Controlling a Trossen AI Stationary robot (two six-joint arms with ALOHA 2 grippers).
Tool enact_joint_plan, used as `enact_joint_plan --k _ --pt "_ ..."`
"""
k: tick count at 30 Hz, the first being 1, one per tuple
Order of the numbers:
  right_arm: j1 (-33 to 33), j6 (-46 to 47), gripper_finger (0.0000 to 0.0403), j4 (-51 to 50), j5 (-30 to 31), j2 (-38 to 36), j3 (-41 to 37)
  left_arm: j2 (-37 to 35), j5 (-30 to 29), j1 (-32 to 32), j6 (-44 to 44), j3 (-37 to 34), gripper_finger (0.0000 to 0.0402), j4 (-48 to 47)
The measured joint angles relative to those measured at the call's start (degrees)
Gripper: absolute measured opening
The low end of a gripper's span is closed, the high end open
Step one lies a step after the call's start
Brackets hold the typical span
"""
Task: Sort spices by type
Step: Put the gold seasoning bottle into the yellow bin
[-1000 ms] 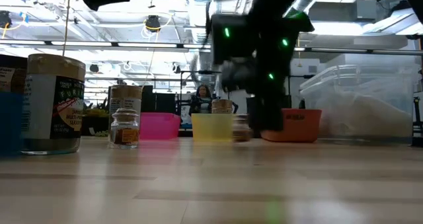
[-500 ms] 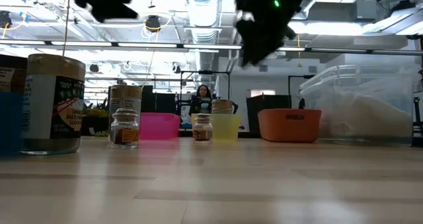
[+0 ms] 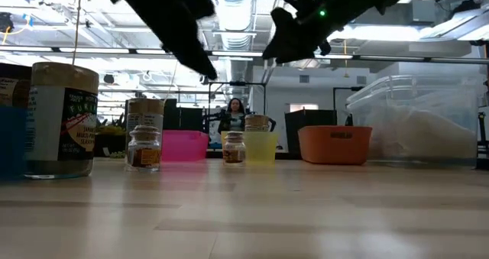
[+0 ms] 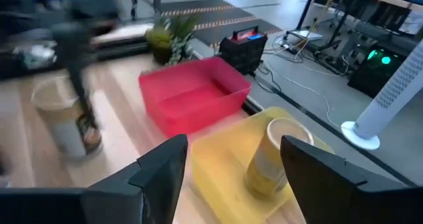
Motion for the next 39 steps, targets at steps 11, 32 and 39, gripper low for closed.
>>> enact_joint_plan --k 11,32,39 --pt "1.73 -2.00 0.0276 -8.97 1.05 -7.79 -0.43 8.90 2.13 3.93 0.02 5.69 0.0277 -13.50" --pt "3.23 -4.21 0.0276 -9.44 2.59 -9.62 -0.39 -2.28 -2.77 4.80 -0.57 6.20 0.0309 -34.13" --pt "3.38 -4.16 0.0276 -9.44 2.60 -9.62 -0.39 -2.28 -0.37 5.93 -0.54 6.20 0.0360 -33.75"
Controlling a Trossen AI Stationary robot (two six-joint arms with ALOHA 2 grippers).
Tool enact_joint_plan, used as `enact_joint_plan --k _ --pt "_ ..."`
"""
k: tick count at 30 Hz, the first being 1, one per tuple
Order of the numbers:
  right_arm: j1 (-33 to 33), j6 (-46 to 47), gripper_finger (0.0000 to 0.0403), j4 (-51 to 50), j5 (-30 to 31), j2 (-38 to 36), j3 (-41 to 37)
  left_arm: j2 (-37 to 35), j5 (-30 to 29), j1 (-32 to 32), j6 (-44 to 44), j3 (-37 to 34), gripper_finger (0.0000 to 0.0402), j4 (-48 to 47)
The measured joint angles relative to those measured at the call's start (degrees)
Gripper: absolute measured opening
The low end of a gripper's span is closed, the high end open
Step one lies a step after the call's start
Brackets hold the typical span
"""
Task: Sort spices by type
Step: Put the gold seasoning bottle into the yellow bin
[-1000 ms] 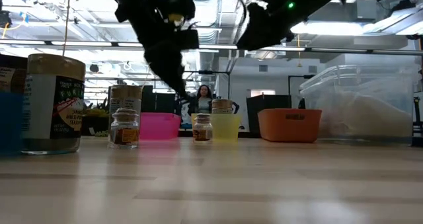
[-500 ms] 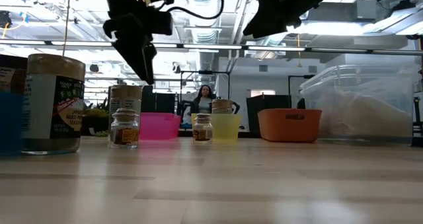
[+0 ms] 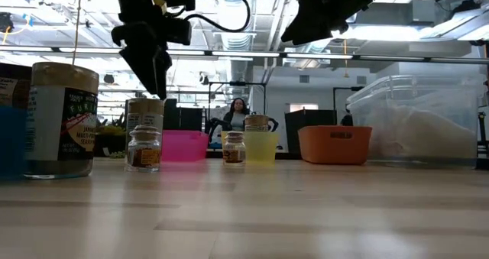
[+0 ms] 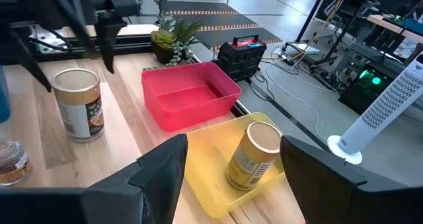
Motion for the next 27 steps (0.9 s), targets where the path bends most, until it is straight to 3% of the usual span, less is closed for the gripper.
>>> enact_joint_plan --k 6,17,20,25,27 --pt "0.00 0.02 0.0276 0.00 -0.01 0.00 0.00 0.00 3.96 0.73 -0.83 -0.78 0.0375 0.37" --pt "0.00 0.02 0.0276 0.02 -0.03 0.02 0.00 0.50 1.04 1.88 -2.01 -7.75 0.0370 6.56" --pt "0.00 0.00 0.0276 0.02 -0.03 0.02 0.00 0.50 1.06 1.87 -1.84 -8.41 0.0345 7.85" --pt "0.00 -0.04 0.0276 0.04 -0.03 0.02 0.00 0.50 1.15 1.87 -1.51 -8.63 0.0266 7.56" --pt "-0.02 -0.04 0.0276 0.02 -0.05 0.02 0.00 0.48 1.17 1.87 -1.42 -8.63 0.0265 7.55"
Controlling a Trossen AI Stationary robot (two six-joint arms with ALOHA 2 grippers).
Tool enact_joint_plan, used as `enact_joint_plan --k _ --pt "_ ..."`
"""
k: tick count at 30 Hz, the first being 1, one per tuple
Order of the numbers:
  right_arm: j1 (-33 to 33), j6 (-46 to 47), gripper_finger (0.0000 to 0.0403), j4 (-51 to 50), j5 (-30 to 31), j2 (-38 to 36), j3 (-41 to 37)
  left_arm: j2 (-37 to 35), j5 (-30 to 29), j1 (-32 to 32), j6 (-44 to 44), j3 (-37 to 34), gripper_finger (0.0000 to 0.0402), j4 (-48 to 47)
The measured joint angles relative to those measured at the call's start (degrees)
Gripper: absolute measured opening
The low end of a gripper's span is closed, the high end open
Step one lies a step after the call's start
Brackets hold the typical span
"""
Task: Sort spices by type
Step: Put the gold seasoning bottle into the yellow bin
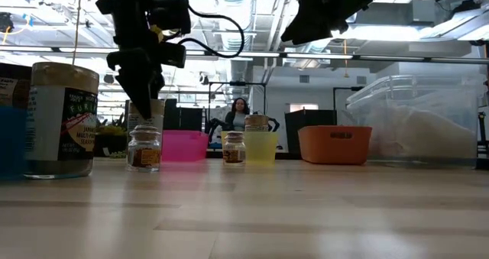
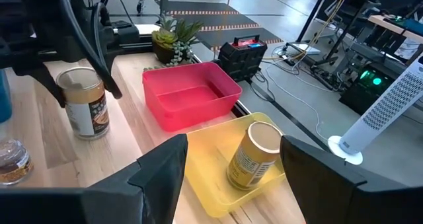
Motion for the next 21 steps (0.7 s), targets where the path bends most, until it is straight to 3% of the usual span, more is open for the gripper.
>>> enact_joint_plan --k 6,12,21 --pt "-0.03 0.08 0.0276 0.00 -0.01 0.00 0.00 0.14 -0.12 0.00 0.51 1.45 0.0265 -1.98" --pt "-0.04 1.11 0.0276 -0.13 -0.37 0.02 0.00 0.11 -0.86 0.19 3.20 8.48 0.0265 -1.09" --pt "-0.61 1.53 0.0276 -0.44 -0.37 0.02 -0.01 5.94 -1.15 4.77 6.42 16.78 0.0265 7.97"
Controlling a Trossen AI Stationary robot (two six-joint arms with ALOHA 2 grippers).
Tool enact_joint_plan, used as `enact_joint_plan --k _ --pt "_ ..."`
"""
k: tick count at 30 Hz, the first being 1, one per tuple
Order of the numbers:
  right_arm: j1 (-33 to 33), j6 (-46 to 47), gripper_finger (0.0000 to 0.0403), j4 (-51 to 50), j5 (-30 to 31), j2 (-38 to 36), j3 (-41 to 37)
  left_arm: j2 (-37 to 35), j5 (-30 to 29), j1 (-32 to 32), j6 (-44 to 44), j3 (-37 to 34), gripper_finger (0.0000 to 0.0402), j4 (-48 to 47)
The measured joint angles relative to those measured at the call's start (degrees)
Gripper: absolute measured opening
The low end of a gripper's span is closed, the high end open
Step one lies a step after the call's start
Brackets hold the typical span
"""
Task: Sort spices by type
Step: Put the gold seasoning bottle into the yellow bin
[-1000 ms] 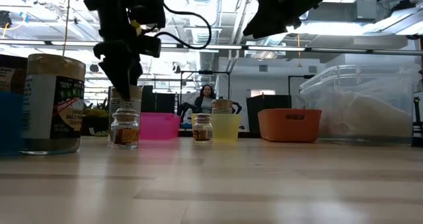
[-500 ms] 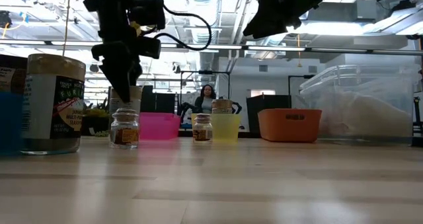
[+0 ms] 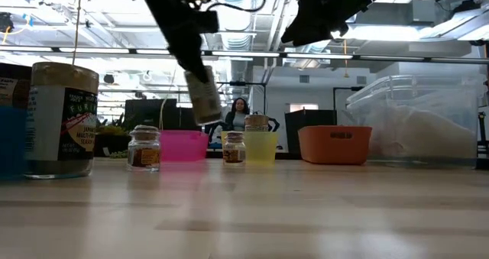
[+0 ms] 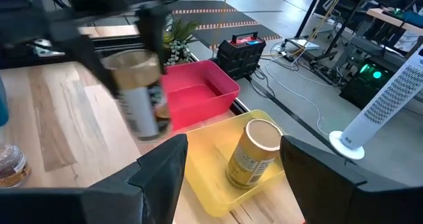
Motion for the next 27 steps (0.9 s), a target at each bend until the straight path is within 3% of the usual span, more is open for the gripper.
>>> enact_joint_plan --k 14,27 --pt "0.02 0.04 0.0276 -1.25 0.00 0.00 -0.01 15.32 2.05 3.59 5.30 15.27 0.0265 0.14" --pt "-0.70 0.07 0.0276 -1.55 0.02 0.00 -0.01 17.35 3.34 8.13 7.38 16.42 0.0265 -0.03"
